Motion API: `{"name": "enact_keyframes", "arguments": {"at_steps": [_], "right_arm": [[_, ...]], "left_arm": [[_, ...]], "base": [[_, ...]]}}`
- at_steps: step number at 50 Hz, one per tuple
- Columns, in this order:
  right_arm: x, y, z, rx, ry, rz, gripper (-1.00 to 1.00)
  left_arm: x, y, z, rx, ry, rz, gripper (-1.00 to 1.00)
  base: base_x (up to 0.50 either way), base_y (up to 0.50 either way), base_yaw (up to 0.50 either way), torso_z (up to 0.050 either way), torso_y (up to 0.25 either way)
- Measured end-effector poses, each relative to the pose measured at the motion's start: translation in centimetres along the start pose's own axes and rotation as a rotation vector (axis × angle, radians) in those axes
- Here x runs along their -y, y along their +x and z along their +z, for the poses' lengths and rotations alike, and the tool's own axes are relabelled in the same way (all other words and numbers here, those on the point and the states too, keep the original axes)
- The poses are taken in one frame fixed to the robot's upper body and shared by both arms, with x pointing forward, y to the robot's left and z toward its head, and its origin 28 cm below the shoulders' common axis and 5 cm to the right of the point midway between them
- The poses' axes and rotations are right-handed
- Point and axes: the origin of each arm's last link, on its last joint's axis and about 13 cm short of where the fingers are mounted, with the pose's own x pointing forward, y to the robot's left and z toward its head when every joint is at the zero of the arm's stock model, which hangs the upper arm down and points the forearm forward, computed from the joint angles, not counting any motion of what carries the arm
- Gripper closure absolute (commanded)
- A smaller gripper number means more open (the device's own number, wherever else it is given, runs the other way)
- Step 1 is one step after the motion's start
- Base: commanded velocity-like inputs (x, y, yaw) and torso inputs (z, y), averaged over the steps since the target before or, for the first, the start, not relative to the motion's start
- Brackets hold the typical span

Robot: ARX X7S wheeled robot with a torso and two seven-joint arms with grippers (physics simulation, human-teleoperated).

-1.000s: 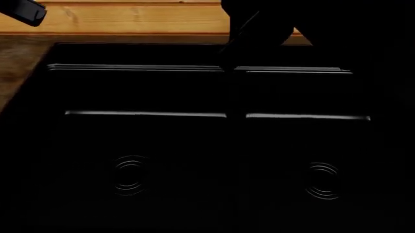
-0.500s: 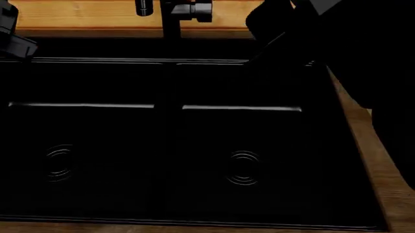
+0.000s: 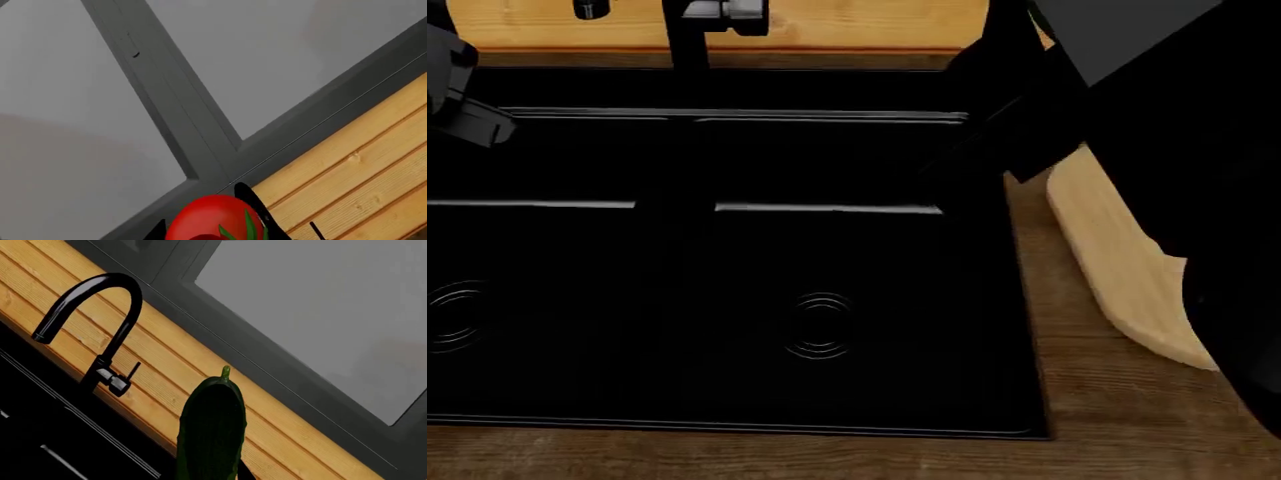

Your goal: Pick the vegetables from the sink and place them on the cutting board.

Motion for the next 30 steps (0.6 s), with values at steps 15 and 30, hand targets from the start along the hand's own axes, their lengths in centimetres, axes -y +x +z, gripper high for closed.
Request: {"name": "enact_keyframes", "arguments": {"at_steps": [15, 30], "right_arm": [[0.26, -0.19, 0.37, 0.005, -0.028, -0.018, 1.00], [0.32, -0.28, 0.46, 0.005, -0.025, -0.021, 1.00]], "left_arm": [[0.30, -0.14, -0.15, 0.000, 0.007, -0.017, 1.00], [0.30, -0.27, -0.25, -0.008, 0.010, -0.019, 1.00]], "base": [[0.07, -0.38, 0.00, 0.000, 0.000], [0.00, -0.50, 0.00, 0.000, 0.001]]}}
